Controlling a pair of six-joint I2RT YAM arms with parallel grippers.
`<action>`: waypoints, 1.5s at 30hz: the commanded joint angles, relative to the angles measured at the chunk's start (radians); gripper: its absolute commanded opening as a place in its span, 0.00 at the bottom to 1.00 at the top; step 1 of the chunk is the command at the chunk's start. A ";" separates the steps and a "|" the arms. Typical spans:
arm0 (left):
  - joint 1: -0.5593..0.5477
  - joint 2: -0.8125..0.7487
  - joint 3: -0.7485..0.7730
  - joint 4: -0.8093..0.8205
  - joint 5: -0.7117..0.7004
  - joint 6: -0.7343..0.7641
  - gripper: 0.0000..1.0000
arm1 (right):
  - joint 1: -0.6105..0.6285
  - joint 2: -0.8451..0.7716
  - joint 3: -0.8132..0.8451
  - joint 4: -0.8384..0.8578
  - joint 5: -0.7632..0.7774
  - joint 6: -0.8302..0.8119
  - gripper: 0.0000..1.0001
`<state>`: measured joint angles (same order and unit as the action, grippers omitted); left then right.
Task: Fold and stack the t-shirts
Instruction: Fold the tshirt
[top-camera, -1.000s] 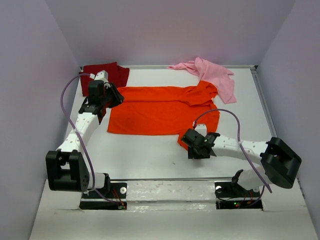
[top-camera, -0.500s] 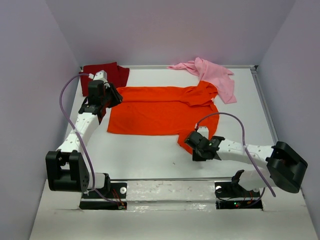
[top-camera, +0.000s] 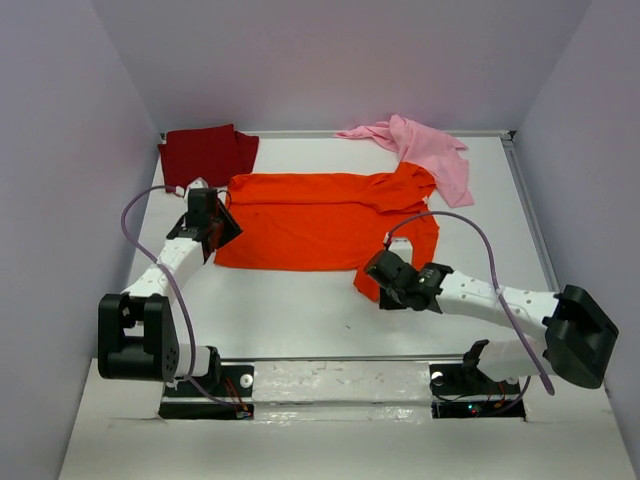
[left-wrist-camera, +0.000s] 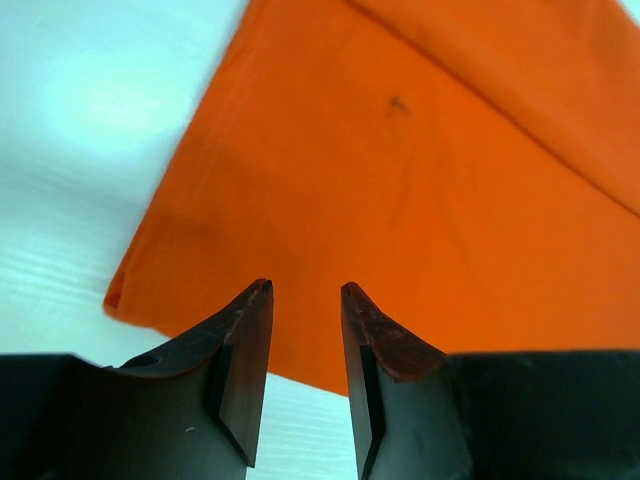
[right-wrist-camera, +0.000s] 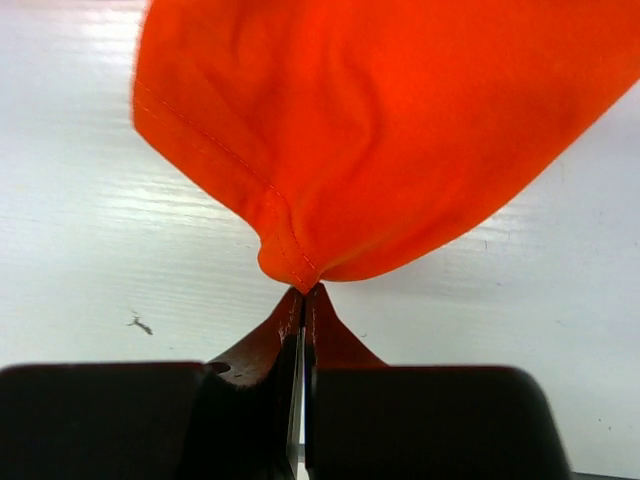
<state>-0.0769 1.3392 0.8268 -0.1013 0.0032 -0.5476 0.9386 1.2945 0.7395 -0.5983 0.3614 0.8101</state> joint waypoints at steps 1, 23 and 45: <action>0.002 -0.041 -0.049 -0.018 -0.130 -0.074 0.44 | 0.011 -0.040 0.061 0.008 0.051 -0.045 0.00; -0.009 0.099 -0.032 -0.178 -0.414 -0.069 0.51 | 0.011 -0.208 0.115 0.020 0.080 -0.106 0.00; -0.008 0.123 -0.089 -0.064 -0.186 -0.107 0.00 | 0.011 -0.221 0.100 -0.014 0.186 -0.120 0.00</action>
<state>-0.0784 1.5291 0.7605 -0.1226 -0.2199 -0.6487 0.9386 1.0874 0.8158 -0.6010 0.4492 0.7086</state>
